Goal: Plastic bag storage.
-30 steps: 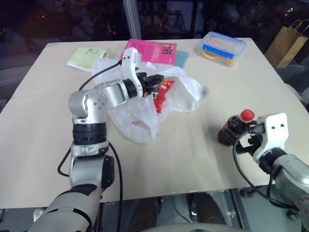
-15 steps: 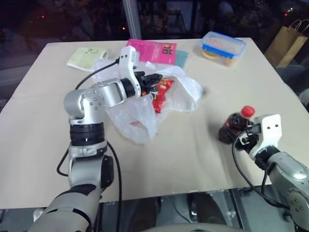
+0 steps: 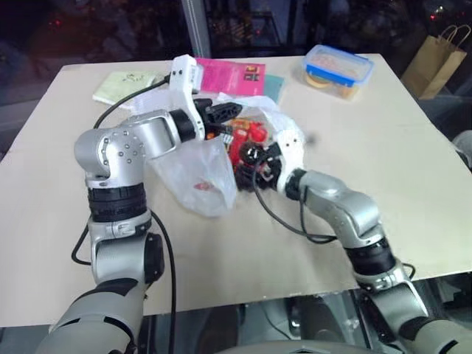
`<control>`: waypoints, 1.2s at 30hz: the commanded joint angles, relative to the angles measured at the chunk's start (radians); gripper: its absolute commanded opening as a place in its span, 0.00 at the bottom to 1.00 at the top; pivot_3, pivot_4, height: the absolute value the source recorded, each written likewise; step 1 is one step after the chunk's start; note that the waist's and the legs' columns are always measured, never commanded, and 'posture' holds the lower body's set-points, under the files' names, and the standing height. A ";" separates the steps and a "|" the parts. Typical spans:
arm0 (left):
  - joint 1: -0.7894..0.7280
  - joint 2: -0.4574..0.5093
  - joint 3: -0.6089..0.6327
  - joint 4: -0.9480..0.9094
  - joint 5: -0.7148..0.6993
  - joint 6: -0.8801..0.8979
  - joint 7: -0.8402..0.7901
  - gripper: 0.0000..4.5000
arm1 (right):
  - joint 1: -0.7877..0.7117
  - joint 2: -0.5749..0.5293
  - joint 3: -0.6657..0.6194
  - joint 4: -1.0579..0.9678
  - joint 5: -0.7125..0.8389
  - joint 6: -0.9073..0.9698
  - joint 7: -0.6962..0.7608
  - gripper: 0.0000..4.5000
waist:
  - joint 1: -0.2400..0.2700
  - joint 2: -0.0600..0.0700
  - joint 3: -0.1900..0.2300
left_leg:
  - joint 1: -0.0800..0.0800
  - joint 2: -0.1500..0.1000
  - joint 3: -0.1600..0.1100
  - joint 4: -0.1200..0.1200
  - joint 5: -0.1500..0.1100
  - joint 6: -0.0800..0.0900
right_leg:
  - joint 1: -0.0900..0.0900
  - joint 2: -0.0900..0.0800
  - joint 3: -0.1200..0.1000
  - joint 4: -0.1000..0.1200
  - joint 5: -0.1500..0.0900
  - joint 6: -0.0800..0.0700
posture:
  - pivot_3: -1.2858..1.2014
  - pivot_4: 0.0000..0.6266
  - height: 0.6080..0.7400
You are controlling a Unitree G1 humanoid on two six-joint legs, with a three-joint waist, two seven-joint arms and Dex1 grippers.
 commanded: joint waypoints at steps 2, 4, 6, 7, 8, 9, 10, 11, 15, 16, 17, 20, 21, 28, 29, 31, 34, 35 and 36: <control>0.020 0.009 0.089 -0.112 -0.090 0.070 0.013 0.00 | -0.097 0.144 -0.122 0.128 0.059 -0.087 0.001 0.67 | -0.005 0.000 0.000 | -0.001 0.000 0.000 0.000 0.000 0.000 | -0.004 0.000 0.002 0.001 0.000 0.000 | 0.52 0.24 1.00; 0.036 0.001 0.107 -0.137 -0.107 0.085 0.027 0.00 | -0.138 0.198 -0.146 0.204 0.073 -0.092 0.015 0.67 | -0.007 0.000 0.000 | 0.000 0.000 0.000 0.000 0.000 0.000 | -0.004 0.000 0.003 0.002 0.000 0.000 | 0.52 0.24 1.00; 0.045 -0.010 0.126 -0.155 -0.124 0.099 0.045 0.00 | -0.184 0.263 -0.192 0.282 0.118 -0.078 0.032 0.67 | -0.007 0.001 0.000 | 0.001 0.001 0.000 0.000 0.000 0.000 | -0.004 0.001 0.003 0.004 0.000 0.000 | 0.52 0.24 1.00; 0.048 -0.013 0.132 -0.163 -0.133 0.106 0.050 0.00 | -0.210 0.293 -0.227 0.326 0.140 -0.075 0.017 0.67 | -0.006 0.000 0.000 | 0.001 0.001 0.000 0.000 0.000 0.000 | -0.004 0.001 0.004 0.004 0.000 0.000 | 0.52 0.24 1.00; 0.055 -0.010 0.134 -0.173 -0.142 0.113 0.049 0.00 | -0.242 0.313 -0.251 0.384 0.161 -0.074 0.011 0.67 | -0.004 0.001 0.000 | 0.001 0.001 0.000 0.000 0.000 0.000 | -0.003 0.001 0.003 0.004 0.000 0.000 | 0.52 0.24 1.00; 0.061 -0.008 0.135 -0.181 -0.149 0.117 0.050 0.00 | -0.264 0.321 -0.263 0.423 0.175 -0.076 0.007 0.67 | -0.003 0.000 0.000 | 0.001 0.000 0.000 0.000 0.000 0.001 | -0.003 0.001 0.002 0.005 0.000 0.000 | 0.52 0.24 1.00; 0.074 -0.003 0.134 -0.196 -0.157 0.124 0.050 0.00 | -0.291 0.335 -0.286 0.466 0.214 -0.057 0.008 0.67 | -0.002 0.001 0.000 | 0.001 0.000 0.000 0.000 0.000 0.001 | -0.003 0.001 0.003 0.004 0.000 0.000 | 0.52 0.24 1.00; 0.099 0.010 0.128 -0.214 -0.159 0.139 0.051 0.00 | -0.337 0.349 -0.339 0.533 0.272 -0.037 0.000 0.67 | -0.003 0.001 0.000 | 0.001 -0.001 0.001 0.000 0.000 0.000 | -0.003 0.000 0.003 0.004 0.000 0.000 | 0.52 0.24 1.00; 0.203 0.053 0.108 -0.289 -0.165 0.158 0.040 0.00 | -0.492 0.355 -0.483 0.767 0.398 -0.035 -0.026 0.67 | -0.020 0.001 0.001 | 0.002 0.000 0.002 -0.001 0.000 0.000 | -0.004 0.001 0.007 0.005 0.000 0.000 | 0.52 0.24 1.00; 0.219 0.052 0.114 -0.301 -0.173 0.165 0.047 0.00 | -0.528 0.351 -0.500 0.831 0.396 -0.051 -0.023 0.67 | -0.023 0.001 0.001 | 0.002 0.000 0.002 -0.002 0.000 0.000 | -0.004 0.001 0.006 0.006 0.000 0.000 | 0.52 0.24 1.00; 0.229 0.048 0.117 -0.315 -0.179 0.162 0.053 0.00 | -0.568 0.355 -0.506 0.912 0.375 -0.086 -0.010 0.67 | -0.026 0.001 0.001 | 0.002 0.001 0.002 -0.002 0.000 0.000 | -0.005 0.002 0.006 0.006 0.000 0.000 | 0.52 0.24 1.00; 0.243 0.021 0.132 -0.341 -0.194 0.165 0.080 0.00 | -0.651 0.378 -0.500 1.091 0.314 -0.169 0.064 0.85 | -0.032 0.001 0.001 | 0.002 0.002 0.003 -0.002 0.000 0.001 | -0.005 0.003 0.006 0.005 0.000 0.000 | 0.52 0.24 1.00; 0.250 0.016 0.133 -0.349 -0.196 0.163 0.087 0.00 | -0.674 0.395 -0.496 1.138 0.302 -0.191 0.097 0.93 | -0.031 0.001 0.001 | 0.002 0.002 0.003 -0.003 -0.001 0.001 | -0.005 0.003 0.007 0.005 0.000 0.000 | 0.52 0.24 1.00; 0.238 -0.038 0.178 -0.345 -0.223 0.156 0.147 0.00 | -0.707 0.396 -0.435 1.192 0.204 -0.261 0.149 0.99 | -0.029 0.001 0.001 | 0.001 0.000 0.003 -0.002 0.000 0.000 | -0.005 0.001 0.007 0.004 0.000 0.000 | 0.52 0.24 1.00; 0.238 -0.036 0.187 -0.323 -0.213 0.140 0.146 0.00 | -0.656 0.363 -0.401 1.095 0.203 -0.202 0.177 0.99 | -0.029 0.002 0.001 | 0.001 0.000 0.002 -0.002 0.000 0.000 | -0.005 0.001 0.007 0.004 0.000 0.000 | 0.52 0.24 1.00; 0.230 -0.034 0.208 -0.258 -0.191 0.103 0.146 0.00 | -0.534 0.286 -0.329 0.879 0.187 -0.105 0.194 0.99 | -0.027 0.002 0.001 | 0.000 0.001 0.002 -0.002 0.000 0.000 | -0.007 0.001 0.006 0.005 0.000 0.000 | 0.52 0.24 1.00; 0.219 -0.026 0.220 -0.192 -0.183 0.069 0.137 0.00 | -0.377 0.208 -0.262 0.586 0.175 -0.018 0.171 0.99 | -0.021 0.001 0.000 | 0.000 0.000 0.001 -0.002 0.000 0.000 | -0.006 0.001 0.005 0.004 0.000 0.000 | 0.52 0.24 1.00; 0.213 -0.020 0.223 -0.166 -0.180 0.053 0.128 0.00 | -0.316 0.176 -0.229 0.464 0.171 0.020 0.163 0.99 | -0.021 0.002 0.000 | 0.000 0.000 0.002 -0.002 0.000 0.000 | -0.006 0.001 0.006 0.004 0.000 0.000 | 0.52 0.24 1.00; 0.204 -0.017 0.231 -0.138 -0.182 0.045 0.123 0.00 | -0.261 0.142 -0.189 0.349 0.158 0.049 0.155 0.99 | -0.022 0.002 0.000 | 0.000 0.000 0.002 -0.002 0.000 0.000 | -0.006 0.001 0.006 0.004 0.000 0.000 | 0.52 0.24 1.00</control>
